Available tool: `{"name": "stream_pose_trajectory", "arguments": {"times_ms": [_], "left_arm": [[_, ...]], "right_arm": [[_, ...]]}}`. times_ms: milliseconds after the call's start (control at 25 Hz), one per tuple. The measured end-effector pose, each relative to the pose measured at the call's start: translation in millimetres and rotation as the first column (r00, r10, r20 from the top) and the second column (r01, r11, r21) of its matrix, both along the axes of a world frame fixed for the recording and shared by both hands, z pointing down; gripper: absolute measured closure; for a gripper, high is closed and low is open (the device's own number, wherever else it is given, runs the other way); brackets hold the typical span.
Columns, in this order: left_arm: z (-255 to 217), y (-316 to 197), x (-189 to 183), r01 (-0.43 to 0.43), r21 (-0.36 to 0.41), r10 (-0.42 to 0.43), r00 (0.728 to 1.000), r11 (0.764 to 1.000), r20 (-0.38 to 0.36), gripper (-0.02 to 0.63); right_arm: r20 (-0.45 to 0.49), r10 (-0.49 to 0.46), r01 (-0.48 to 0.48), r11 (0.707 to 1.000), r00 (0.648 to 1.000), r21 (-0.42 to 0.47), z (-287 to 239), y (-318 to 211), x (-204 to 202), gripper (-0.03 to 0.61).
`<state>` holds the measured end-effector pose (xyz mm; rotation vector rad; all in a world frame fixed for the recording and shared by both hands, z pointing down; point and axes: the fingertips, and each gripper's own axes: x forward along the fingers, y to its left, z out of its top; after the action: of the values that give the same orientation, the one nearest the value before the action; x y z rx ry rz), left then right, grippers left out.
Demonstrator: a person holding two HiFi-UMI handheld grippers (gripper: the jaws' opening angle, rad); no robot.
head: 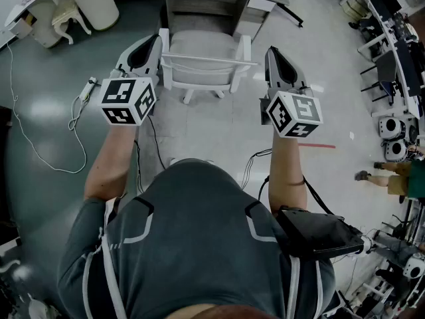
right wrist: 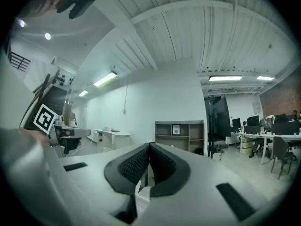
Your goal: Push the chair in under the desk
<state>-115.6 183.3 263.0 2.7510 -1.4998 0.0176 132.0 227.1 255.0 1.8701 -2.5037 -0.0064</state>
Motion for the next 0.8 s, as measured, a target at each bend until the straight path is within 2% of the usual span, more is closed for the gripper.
{"name": "stream_pose_trajectory", "arguments": {"times_ms": [400,520,600,800], "left_arm": [[7.4,3.2,-8.1,-0.043,-0.004,0.043,0.999,0.999,0.008,0.611],[12.7,0.5,-16.3,-0.027,0.007,0.027,0.999,1.000,0.021,0.611],[18.0,1.7,-24.0,-0.019,-0.001,0.019,1.000,1.000,0.024,0.611],[18.6,7.6,-33.2,-0.112,0.009,0.112,0.994,0.994,0.007,0.611]], "right_arm": [[0.016,0.021,-0.021,1.000,1.000,0.006,-1.7,7.6,-20.7,0.552],[0.043,0.034,-0.034,0.999,0.998,0.002,0.9,11.4,-23.8,0.552],[0.027,0.041,-0.041,0.999,0.999,-0.005,3.5,16.7,-28.4,0.552],[0.011,0.042,-0.042,0.999,0.999,-0.006,0.8,16.7,-45.3,0.552]]}}
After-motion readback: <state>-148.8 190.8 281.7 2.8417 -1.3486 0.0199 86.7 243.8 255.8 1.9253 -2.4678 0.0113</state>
